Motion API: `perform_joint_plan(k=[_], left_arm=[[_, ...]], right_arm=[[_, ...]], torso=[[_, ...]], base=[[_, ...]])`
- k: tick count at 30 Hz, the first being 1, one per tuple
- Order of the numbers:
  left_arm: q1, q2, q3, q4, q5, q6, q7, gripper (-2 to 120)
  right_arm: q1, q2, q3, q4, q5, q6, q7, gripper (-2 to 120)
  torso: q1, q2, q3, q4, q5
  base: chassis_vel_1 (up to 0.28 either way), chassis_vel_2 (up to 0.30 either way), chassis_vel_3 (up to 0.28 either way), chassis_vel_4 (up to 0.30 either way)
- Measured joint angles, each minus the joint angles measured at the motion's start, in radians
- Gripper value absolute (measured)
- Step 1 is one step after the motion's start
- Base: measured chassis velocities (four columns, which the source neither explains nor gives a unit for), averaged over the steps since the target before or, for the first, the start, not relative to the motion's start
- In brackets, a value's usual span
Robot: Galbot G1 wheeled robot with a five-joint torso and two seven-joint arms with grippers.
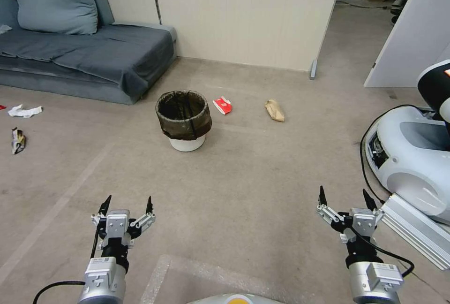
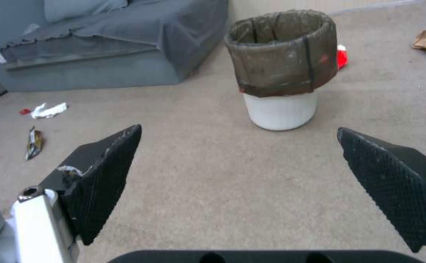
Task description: Pick up the trash bin, then pick up the garbage from the floor and place it into the trash bin.
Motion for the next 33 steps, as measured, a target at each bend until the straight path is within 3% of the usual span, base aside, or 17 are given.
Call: perform_joint_plan(k=[18,33], left_arm=[[-0.002,0.000,0.001,-0.002,0.002,0.002,0.003,100],[-0.003,-0.001,0.002,-0.002,0.003,0.002,0.008,100]], right_arm=[[0.001,-0.001,0.004,0.003,-0.008,-0.007,-0.018,100],[0.002,-0.001,0.005,0.000,-0.011,-0.002,-0.016,100]], torso=[[0.000,0.000,0.000,0.0000,0.0000],[0.000,0.000,0.000,0.0001,0.0000]], base=[[-0.008,0.014,0.019,-0.013],[-0.130,0.126,0.132,-0.137]])
